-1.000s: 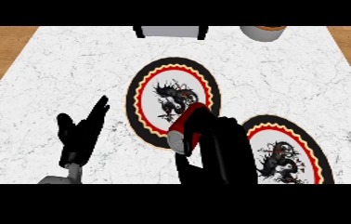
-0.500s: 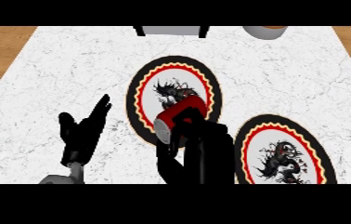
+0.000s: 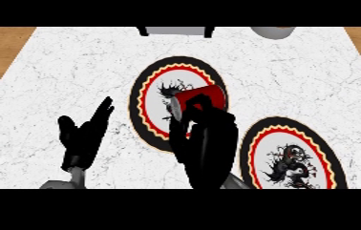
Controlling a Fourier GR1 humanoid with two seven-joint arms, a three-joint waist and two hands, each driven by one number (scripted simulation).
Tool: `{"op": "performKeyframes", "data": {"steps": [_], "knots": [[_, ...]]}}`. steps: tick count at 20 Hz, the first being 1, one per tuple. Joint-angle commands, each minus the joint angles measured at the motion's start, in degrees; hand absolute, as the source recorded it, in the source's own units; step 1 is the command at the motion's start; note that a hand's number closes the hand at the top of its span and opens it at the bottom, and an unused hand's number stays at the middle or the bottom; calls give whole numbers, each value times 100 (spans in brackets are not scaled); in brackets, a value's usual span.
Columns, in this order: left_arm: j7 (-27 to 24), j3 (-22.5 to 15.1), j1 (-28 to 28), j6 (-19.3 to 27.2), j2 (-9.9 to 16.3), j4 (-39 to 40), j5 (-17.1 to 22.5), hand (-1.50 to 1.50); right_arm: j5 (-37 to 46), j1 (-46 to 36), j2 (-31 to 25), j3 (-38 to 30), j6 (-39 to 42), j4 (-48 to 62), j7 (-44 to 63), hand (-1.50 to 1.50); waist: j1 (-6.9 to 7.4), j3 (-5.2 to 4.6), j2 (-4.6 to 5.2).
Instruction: Pick the can from the plate and place it in the plate
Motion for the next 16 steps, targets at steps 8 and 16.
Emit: {"op": "performKeyframes", "data": {"steps": [8, 16], "knots": [[123, -23, 112, -29, -92, 14, 51, 0, -255, -836, 57, -1035, -1722, 1817, 913, 150, 73, -20, 73], [21, -162, 111, -49, -197, 113, -80, 0, -1740, -1157, 58, -1750, -1171, 3170, 452, -150, 128, -24, 112]]}}
